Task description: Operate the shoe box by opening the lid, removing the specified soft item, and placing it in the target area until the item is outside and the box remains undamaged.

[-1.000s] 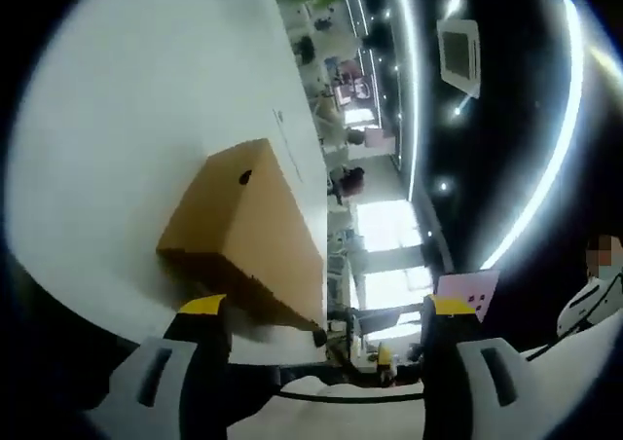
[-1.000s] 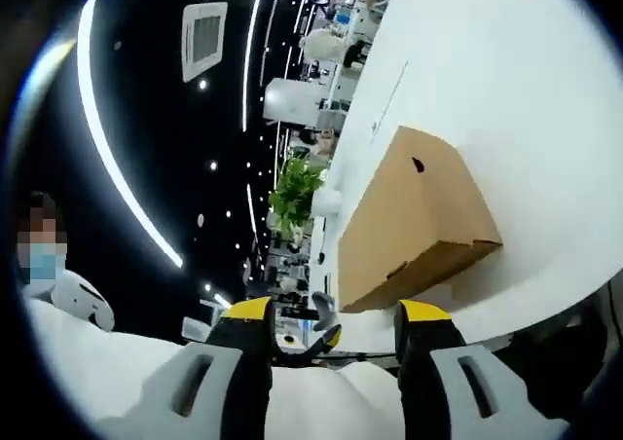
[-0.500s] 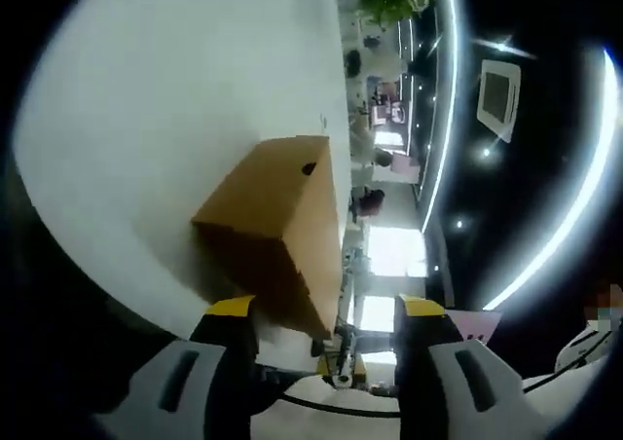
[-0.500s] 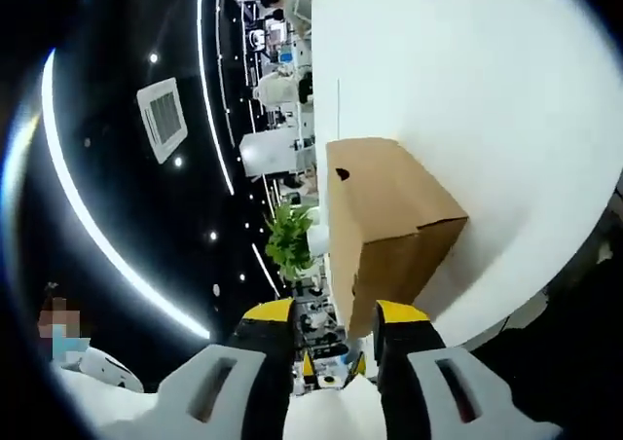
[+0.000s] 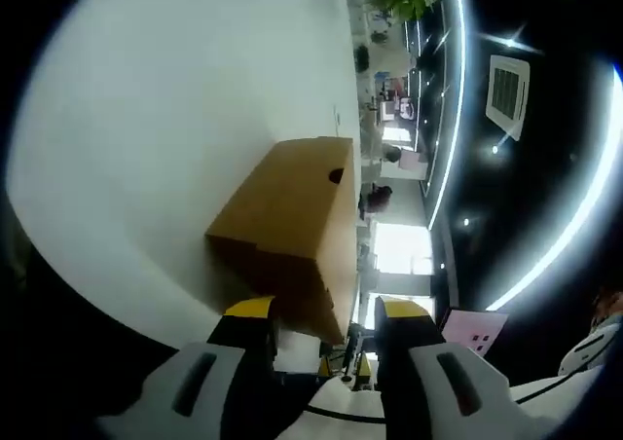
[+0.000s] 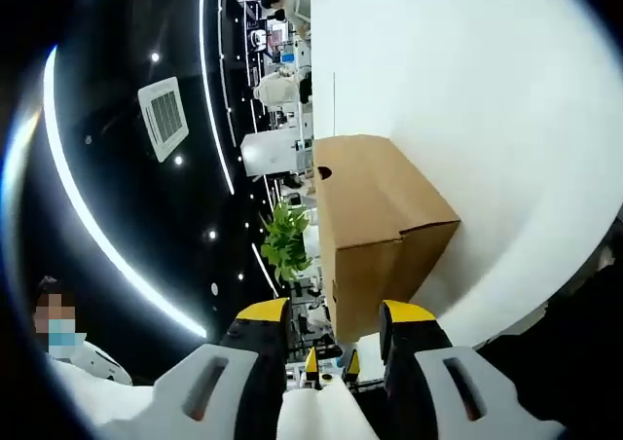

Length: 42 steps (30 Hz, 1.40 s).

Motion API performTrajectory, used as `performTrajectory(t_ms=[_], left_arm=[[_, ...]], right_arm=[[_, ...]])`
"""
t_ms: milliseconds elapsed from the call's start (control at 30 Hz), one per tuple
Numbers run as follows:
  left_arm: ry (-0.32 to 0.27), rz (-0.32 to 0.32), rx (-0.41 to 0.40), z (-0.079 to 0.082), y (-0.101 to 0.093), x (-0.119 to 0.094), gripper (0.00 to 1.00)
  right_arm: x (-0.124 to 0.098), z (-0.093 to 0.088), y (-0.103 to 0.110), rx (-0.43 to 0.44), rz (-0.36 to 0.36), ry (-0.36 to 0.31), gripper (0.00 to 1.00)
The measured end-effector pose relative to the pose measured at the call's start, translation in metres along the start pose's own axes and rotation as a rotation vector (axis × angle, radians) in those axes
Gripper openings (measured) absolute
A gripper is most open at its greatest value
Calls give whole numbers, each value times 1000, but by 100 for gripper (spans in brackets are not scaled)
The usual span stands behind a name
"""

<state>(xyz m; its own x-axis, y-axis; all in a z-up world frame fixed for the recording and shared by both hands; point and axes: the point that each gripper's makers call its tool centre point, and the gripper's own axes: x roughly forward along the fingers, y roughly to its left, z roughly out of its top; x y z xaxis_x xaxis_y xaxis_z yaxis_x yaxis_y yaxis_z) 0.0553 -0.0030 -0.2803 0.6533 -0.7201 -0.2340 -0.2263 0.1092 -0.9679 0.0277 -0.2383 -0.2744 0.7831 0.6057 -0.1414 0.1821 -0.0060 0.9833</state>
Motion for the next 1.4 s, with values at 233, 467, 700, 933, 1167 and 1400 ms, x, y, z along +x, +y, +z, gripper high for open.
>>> performTrajectory(t_ms=[233, 467, 700, 933, 1167, 1400], left_arm=[[-21, 21, -27, 4, 8, -2, 41], [1, 75, 16, 4, 20, 6, 36], [-44, 98, 106, 18, 22, 8, 36], [-40, 66, 64, 17, 18, 21, 36], [-33, 52, 5, 17, 23, 20, 32], [-39, 51, 16, 16, 22, 20, 31]], right_arm=[[3, 12, -10, -6, -16, -14, 37], [10, 19, -14, -36, -34, -3, 36], [13, 21, -14, -45, -24, -4, 45], [16, 25, -18, -34, -41, -29, 43], [17, 27, -22, -42, -61, -24, 30], [16, 28, -25, -46, -65, -38, 32]])
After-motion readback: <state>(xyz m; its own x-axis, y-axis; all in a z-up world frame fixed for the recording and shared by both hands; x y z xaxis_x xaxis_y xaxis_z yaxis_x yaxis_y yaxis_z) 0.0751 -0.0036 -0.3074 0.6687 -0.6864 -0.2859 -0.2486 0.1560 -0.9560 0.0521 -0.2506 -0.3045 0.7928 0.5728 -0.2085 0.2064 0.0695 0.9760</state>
